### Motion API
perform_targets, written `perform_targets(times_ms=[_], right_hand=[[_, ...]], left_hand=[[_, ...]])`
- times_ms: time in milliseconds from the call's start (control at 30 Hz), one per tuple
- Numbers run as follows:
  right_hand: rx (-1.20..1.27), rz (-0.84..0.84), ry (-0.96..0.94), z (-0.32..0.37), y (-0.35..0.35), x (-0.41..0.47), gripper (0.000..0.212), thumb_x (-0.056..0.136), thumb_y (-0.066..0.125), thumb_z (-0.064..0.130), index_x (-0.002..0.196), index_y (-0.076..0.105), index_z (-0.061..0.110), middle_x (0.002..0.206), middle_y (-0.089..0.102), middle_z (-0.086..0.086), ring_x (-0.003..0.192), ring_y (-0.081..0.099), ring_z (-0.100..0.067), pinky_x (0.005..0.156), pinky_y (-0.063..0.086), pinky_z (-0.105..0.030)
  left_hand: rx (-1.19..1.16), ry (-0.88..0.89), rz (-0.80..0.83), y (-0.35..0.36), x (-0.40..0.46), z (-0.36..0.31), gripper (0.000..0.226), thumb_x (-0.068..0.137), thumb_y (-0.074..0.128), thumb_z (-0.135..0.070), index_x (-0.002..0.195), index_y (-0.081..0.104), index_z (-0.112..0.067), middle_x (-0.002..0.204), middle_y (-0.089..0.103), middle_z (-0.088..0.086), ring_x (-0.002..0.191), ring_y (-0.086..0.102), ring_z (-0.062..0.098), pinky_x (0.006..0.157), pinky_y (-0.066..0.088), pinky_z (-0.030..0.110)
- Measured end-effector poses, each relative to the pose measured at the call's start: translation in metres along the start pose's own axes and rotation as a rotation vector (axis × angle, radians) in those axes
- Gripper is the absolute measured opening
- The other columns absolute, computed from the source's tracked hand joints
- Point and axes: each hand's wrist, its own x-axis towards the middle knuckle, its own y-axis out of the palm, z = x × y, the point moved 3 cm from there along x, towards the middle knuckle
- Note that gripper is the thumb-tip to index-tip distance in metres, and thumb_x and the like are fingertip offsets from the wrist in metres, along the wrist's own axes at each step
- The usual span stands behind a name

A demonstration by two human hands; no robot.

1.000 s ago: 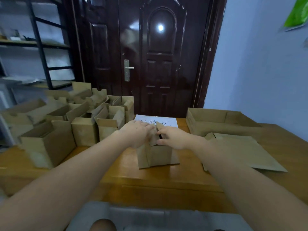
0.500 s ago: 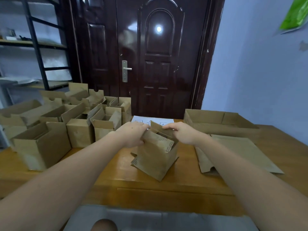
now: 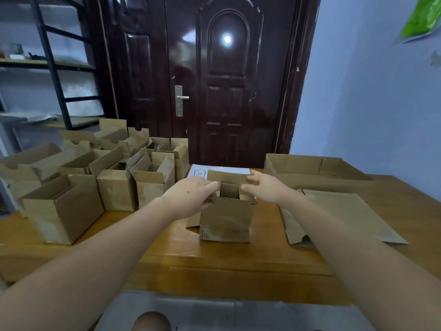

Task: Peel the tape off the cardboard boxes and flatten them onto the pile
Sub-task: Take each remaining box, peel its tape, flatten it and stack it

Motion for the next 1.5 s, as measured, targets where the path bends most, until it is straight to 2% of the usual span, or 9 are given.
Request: perform_targets(times_ms=[133, 300, 500, 600, 700, 933, 1133, 1333, 1500], right_hand=[[-0.118, 0.079, 0.019, -0.005, 0.014, 0.012, 0.103, 0.082, 0.062, 0.074, 0.163, 0.018, 0.027, 0.17, -0.01, 0.006, 0.154, 0.017, -0.033, 0.12, 0.031, -0.052], [-0.035, 0.142, 0.054, -0.003, 0.023, 0.015, 0.109, 0.084, 0.064, 0.071, 0.163, 0.001, 0.03, 0.171, -0.008, 0.001, 0.155, 0.018, -0.029, 0.122, 0.029, -0.044], [0.066, 0.162, 0.059, -0.01, 0.027, 0.018, 0.109, 0.085, 0.064, 0.07, 0.163, 0.0, 0.03, 0.171, -0.004, 0.006, 0.155, 0.018, -0.025, 0.124, 0.025, -0.043], [0.052, 0.156, 0.039, -0.008, 0.029, 0.016, 0.104, 0.088, 0.061, 0.068, 0.163, -0.001, 0.031, 0.171, -0.006, 0.006, 0.155, 0.02, -0.025, 0.122, 0.027, -0.042], [0.032, 0.137, 0.02, -0.005, 0.03, 0.013, 0.099, 0.091, 0.058, 0.065, 0.163, -0.002, 0.031, 0.171, -0.007, 0.006, 0.154, 0.022, -0.026, 0.121, 0.029, -0.041], [0.204, 0.088, 0.053, -0.008, 0.023, 0.007, 0.071, 0.099, 0.044, 0.051, 0.162, 0.013, 0.04, 0.162, 0.034, -0.001, 0.133, 0.048, -0.029, 0.109, 0.047, -0.043], [0.371, -0.004, 0.068, -0.019, 0.008, 0.002, 0.059, 0.102, 0.033, 0.035, 0.16, 0.023, 0.033, 0.143, 0.052, 0.003, 0.111, 0.061, -0.019, 0.088, 0.06, -0.041], [0.386, -0.086, 0.099, -0.038, 0.014, -0.011, 0.045, 0.109, 0.038, 0.027, 0.153, 0.041, 0.03, 0.14, 0.055, 0.001, 0.107, 0.065, -0.016, 0.092, 0.058, -0.04], [0.247, 0.097, 0.153, -0.051, 0.033, -0.021, 0.057, 0.102, 0.034, 0.053, 0.157, 0.02, 0.05, 0.159, 0.04, 0.001, 0.138, 0.046, -0.024, 0.113, 0.042, -0.051]], left_hand=[[0.043, 0.035, 0.049, 0.008, -0.006, 0.003, 0.013, 0.106, 0.049, -0.031, 0.107, 0.036, -0.027, 0.088, 0.059, -0.003, 0.078, 0.056, 0.018, 0.068, 0.053, 0.034], [0.043, 0.083, 0.067, 0.017, -0.013, 0.007, 0.01, 0.109, 0.045, -0.029, 0.118, 0.044, -0.026, 0.098, 0.064, -0.002, 0.086, 0.059, 0.019, 0.076, 0.056, 0.039], [-0.057, -0.182, 0.198, 0.014, -0.009, 0.034, 0.053, 0.094, 0.052, -0.002, 0.138, 0.051, -0.032, 0.14, 0.058, -0.002, 0.124, 0.055, 0.021, 0.097, 0.052, 0.038], [-0.312, -0.505, 0.196, 0.016, 0.001, 0.039, 0.039, 0.106, 0.044, -0.029, 0.144, 0.05, -0.024, 0.142, 0.059, 0.008, 0.12, 0.06, 0.028, 0.096, 0.053, 0.041], [-0.473, -0.676, 0.246, 0.015, 0.018, 0.026, 0.073, 0.098, 0.037, -0.074, 0.134, 0.059, -0.015, 0.125, 0.066, 0.007, 0.109, 0.063, 0.025, 0.092, 0.054, 0.036], [-0.414, -0.658, 0.343, 0.011, 0.036, 0.02, 0.045, 0.098, 0.048, -0.055, 0.084, 0.064, -0.015, 0.082, 0.063, 0.004, 0.078, 0.06, 0.019, 0.069, 0.048, 0.032], [-0.4, -0.661, 0.328, 0.005, 0.017, 0.047, 0.049, 0.107, 0.033, -0.043, 0.118, 0.067, -0.009, 0.112, 0.067, 0.012, 0.102, 0.062, 0.025, 0.09, 0.052, 0.038], [-0.233, -0.666, 0.344, 0.023, -0.009, 0.056, 0.065, 0.106, 0.023, -0.053, 0.157, 0.034, -0.014, 0.148, 0.053, 0.015, 0.126, 0.055, 0.032, 0.101, 0.049, 0.043], [-0.169, -0.56, 0.317, 0.035, -0.018, 0.049, 0.051, 0.111, 0.017, -0.039, 0.13, 0.059, -0.018, 0.117, 0.067, 0.01, 0.103, 0.062, 0.027, 0.089, 0.054, 0.042]])
